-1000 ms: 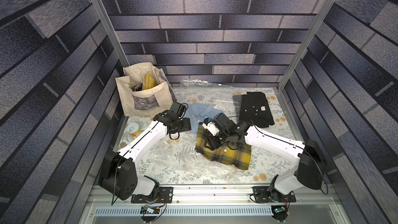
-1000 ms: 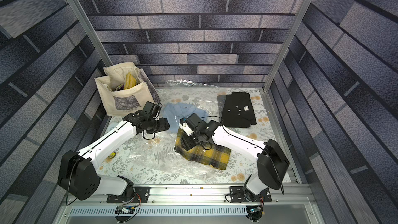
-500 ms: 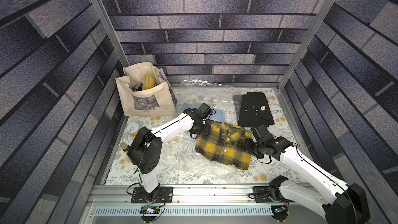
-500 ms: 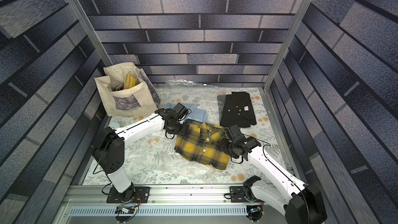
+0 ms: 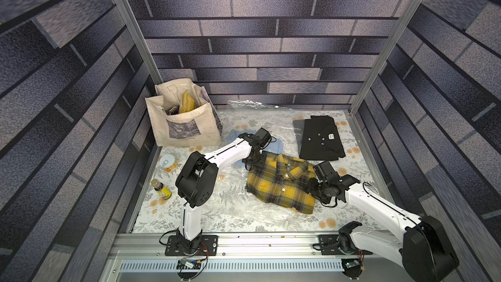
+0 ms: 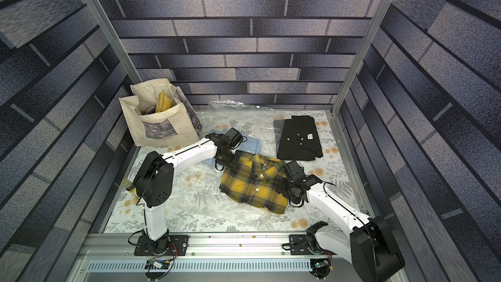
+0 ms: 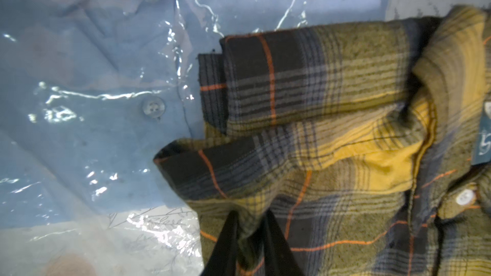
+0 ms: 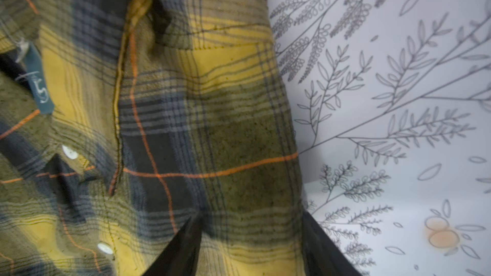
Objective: Place the folded shirt into the vacuum bag
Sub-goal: Pick up the shirt in the vacuum bag.
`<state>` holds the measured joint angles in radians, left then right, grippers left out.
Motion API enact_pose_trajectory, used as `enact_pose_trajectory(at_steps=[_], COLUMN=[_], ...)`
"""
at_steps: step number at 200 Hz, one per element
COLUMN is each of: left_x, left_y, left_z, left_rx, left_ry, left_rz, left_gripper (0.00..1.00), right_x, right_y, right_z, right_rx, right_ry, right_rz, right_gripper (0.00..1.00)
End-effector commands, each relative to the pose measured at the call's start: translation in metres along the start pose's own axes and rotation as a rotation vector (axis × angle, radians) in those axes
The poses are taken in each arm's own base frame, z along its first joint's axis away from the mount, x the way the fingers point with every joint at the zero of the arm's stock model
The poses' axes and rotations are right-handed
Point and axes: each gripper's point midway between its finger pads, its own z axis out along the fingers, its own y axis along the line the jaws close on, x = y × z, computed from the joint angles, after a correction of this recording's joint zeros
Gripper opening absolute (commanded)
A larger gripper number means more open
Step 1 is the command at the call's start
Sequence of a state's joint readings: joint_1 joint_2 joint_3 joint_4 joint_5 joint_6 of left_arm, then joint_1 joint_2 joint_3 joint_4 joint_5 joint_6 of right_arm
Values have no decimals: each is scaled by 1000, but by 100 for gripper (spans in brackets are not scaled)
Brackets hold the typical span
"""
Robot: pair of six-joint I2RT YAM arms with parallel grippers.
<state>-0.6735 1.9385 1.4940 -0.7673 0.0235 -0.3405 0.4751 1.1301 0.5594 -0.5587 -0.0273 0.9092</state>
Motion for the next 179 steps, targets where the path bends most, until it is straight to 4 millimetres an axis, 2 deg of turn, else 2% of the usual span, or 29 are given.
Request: enact_pose_trajectory(at_steps=[1,19,39,58,72,88,101,116,136,157,179], left_x=[-7,-9,-10,-11,-17,-25,-29,-31,-23,-9,-2], left_y=[-13,-26,-46,-63,-69,-65,-53,-31,4,12,12], left_z=[-11,-27,-49,-65,-76,-86,-89,-81,-44,-8,10], left_rx=[64,153,310,475,579,654,677,672,568,475,416], left_ry=[-23,-54,-91,-102,-129,-165,-190,-208,-158,-74,-41], left_rz=[22,23,16,-6,-34,-76,-115,-178,-239,-224,-221], left_gripper=[7,0,0,0,0,0,0,0,0,0,4], right_x=[-2,-5,-10,-13,-15,-17,-20,-25,-32,-37,-39], right_y=[5,7,11,12,11,13,14,17,18,16,14], right_z=[8,-2,-21,-30,-29,-26,-22,-19,-14,-7,5], right_rx=[-23,-29,-47,-47,-33,-30,-21,-19,-2,34,60], right_ry=[3,-15,-56,-75,-79,-81,-86,-101,-118,-128,-119], right_rz=[0,-19,-78,-118,-128,-127,-124,-127,-135,-146,-154], right_gripper=[47,31,16,10,7,5,5,5,5,5,6])
